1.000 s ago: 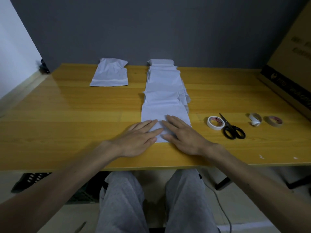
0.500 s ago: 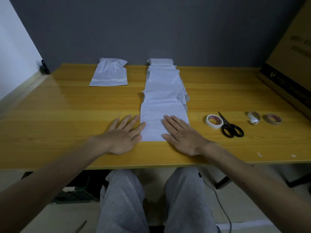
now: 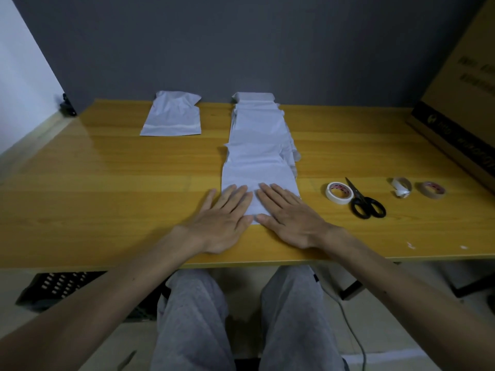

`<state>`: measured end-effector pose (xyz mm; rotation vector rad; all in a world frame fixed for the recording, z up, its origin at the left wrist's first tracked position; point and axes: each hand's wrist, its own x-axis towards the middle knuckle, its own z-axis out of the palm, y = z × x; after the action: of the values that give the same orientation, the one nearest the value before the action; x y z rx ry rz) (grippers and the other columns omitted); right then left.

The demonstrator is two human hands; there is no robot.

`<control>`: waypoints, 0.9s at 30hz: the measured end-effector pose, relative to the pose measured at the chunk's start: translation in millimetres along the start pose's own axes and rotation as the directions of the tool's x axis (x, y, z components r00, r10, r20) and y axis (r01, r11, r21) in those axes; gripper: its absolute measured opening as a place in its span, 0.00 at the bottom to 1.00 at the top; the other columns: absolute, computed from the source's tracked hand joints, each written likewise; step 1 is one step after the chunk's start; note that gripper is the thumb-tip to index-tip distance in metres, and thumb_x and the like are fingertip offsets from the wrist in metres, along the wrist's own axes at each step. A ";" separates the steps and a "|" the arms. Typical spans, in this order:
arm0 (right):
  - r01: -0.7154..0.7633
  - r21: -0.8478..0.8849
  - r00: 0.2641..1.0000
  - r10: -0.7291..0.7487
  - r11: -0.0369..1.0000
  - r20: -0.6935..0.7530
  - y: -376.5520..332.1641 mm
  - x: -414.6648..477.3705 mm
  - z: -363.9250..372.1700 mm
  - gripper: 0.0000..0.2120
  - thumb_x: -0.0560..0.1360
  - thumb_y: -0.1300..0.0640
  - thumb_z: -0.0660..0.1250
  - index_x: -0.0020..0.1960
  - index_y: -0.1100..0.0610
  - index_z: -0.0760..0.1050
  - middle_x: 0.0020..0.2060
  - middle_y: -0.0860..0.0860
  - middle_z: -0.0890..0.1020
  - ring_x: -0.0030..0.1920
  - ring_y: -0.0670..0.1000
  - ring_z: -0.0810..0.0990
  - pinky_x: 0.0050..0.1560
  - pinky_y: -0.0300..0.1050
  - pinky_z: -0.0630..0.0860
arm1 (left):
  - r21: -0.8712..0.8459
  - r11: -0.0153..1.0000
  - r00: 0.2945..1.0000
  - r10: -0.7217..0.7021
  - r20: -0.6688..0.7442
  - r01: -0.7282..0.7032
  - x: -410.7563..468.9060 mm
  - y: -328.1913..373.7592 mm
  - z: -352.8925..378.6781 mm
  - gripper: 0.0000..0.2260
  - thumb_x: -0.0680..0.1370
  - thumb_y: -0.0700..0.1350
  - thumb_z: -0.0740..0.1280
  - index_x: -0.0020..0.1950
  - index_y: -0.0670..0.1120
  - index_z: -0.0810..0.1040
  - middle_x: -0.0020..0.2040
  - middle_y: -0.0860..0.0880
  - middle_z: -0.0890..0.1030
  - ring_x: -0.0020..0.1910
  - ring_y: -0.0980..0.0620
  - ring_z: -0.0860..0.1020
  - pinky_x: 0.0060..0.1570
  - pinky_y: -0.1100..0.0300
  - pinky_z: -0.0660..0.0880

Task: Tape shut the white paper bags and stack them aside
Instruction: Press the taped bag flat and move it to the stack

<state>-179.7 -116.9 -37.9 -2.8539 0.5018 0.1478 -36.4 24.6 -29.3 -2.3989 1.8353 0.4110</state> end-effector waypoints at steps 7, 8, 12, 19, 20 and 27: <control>-0.015 -0.015 0.999 0.016 1.000 0.036 -1.7 1.6 -2.9 0.34 0.78 0.34 0.41 0.78 0.48 0.37 0.76 0.43 0.37 0.74 0.42 0.33 0.73 0.41 0.33 | -0.016 1.000 1.000 -0.019 0.018 0.019 2.1 0.5 -0.2 0.26 0.82 0.59 0.38 0.77 0.54 0.33 0.76 0.57 0.31 0.74 0.56 0.31 0.73 0.45 0.33; -0.015 -0.027 0.999 0.015 1.000 0.032 -1.7 1.3 -2.6 0.34 0.79 0.34 0.41 0.78 0.48 0.37 0.76 0.43 0.37 0.75 0.42 0.33 0.73 0.41 0.33 | -0.020 1.000 1.000 -0.017 0.019 0.018 1.8 0.8 -0.4 0.26 0.82 0.59 0.38 0.77 0.54 0.33 0.76 0.57 0.31 0.74 0.56 0.31 0.73 0.45 0.33; -0.001 -0.075 1.000 0.002 0.997 0.006 -0.5 -0.9 -2.3 0.32 0.80 0.36 0.42 0.78 0.48 0.37 0.77 0.44 0.37 0.75 0.42 0.33 0.74 0.41 0.33 | -0.023 1.000 1.000 -0.018 0.006 0.018 0.6 1.2 -1.8 0.26 0.82 0.59 0.38 0.77 0.55 0.33 0.76 0.58 0.31 0.75 0.57 0.31 0.73 0.46 0.33; -0.036 -0.121 0.999 0.039 0.992 0.025 22.1 -17.0 -8.6 0.31 0.79 0.36 0.39 0.77 0.46 0.34 0.76 0.45 0.35 0.74 0.43 0.30 0.73 0.46 0.31 | -0.020 1.000 0.999 -0.017 0.048 0.018 2.7 -1.9 -3.3 0.25 0.82 0.59 0.38 0.76 0.56 0.32 0.75 0.58 0.30 0.74 0.57 0.30 0.73 0.46 0.33; -0.045 -0.122 0.998 0.049 0.991 0.027 27.5 -21.5 -9.3 0.31 0.79 0.36 0.38 0.77 0.46 0.34 0.76 0.45 0.34 0.73 0.43 0.30 0.74 0.47 0.31 | -0.017 1.000 0.999 -0.013 0.047 0.014 3.3 -2.3 -3.2 0.25 0.82 0.59 0.38 0.76 0.56 0.32 0.75 0.58 0.30 0.74 0.58 0.30 0.73 0.47 0.33; -0.074 -0.132 0.997 0.077 0.988 0.015 40.9 -35.2 -9.2 0.29 0.80 0.39 0.37 0.76 0.46 0.33 0.75 0.45 0.33 0.73 0.43 0.29 0.73 0.47 0.30 | -0.009 1.000 0.998 -0.022 0.058 0.023 0.6 1.3 -5.6 0.25 0.82 0.59 0.38 0.77 0.56 0.33 0.76 0.59 0.31 0.75 0.57 0.32 0.74 0.46 0.35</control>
<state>-226.3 -145.1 -32.9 -2.9592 0.6187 0.2306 -36.6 22.4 -24.0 -2.3854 1.7850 0.4836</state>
